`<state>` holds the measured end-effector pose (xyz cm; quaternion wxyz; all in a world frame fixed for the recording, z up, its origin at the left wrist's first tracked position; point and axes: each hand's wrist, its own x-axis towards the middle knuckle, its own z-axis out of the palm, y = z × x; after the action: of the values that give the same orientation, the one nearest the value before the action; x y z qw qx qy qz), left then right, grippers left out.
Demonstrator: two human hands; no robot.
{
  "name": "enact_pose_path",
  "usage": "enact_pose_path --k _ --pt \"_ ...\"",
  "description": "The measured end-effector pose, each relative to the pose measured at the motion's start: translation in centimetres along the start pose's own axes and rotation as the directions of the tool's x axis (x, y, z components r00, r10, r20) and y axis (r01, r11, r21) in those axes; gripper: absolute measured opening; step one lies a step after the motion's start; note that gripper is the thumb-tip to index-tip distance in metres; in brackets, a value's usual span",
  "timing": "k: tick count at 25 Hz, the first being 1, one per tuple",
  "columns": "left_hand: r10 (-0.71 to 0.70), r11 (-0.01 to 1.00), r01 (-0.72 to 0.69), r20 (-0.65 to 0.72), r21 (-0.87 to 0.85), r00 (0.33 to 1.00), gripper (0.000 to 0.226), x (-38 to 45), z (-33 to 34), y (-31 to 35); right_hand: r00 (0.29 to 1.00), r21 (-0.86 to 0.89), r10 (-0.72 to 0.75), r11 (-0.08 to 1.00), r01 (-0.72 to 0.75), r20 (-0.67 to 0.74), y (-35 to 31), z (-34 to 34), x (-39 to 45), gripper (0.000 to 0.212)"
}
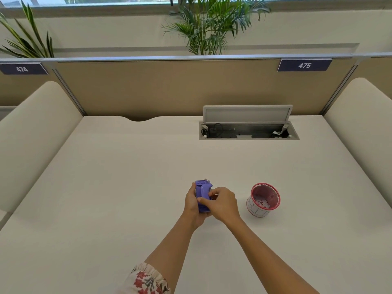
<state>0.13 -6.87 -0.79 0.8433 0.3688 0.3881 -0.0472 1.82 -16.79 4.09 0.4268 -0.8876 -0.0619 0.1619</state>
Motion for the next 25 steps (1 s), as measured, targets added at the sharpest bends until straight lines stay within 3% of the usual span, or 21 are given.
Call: enact_pose_path --k 9,14,18,22,25 --pt "-0.002 1.0 0.003 0.038 -0.027 0.999 0.061 -0.3 0.1 0.1 0.998 0.098 0.036 0.994 -0.04 0.041 -1.2 -1.6 0.0 0.02" --pt "-0.006 0.999 0.008 0.056 -0.047 0.998 0.064 -0.5 0.0 0.2 0.988 0.258 0.092 0.958 -0.122 0.127 -1.0 -2.5 0.2 0.029" --pt "-0.03 0.997 0.034 0.068 -0.071 0.997 0.066 -0.9 0.0 0.4 0.955 0.468 0.181 0.84 -0.275 0.236 -0.9 -3.7 0.7 0.029" --pt "-0.06 0.992 0.07 0.095 -0.104 0.994 0.065 -1.2 -0.1 0.6 0.906 0.633 0.232 0.653 -0.415 0.354 0.1 -4.6 1.4 0.028" --pt "-0.05 0.99 0.063 0.102 -0.124 0.994 0.065 -1.4 -0.3 0.9 0.889 0.697 0.267 0.552 -0.457 0.372 1.6 -4.7 1.7 0.025"
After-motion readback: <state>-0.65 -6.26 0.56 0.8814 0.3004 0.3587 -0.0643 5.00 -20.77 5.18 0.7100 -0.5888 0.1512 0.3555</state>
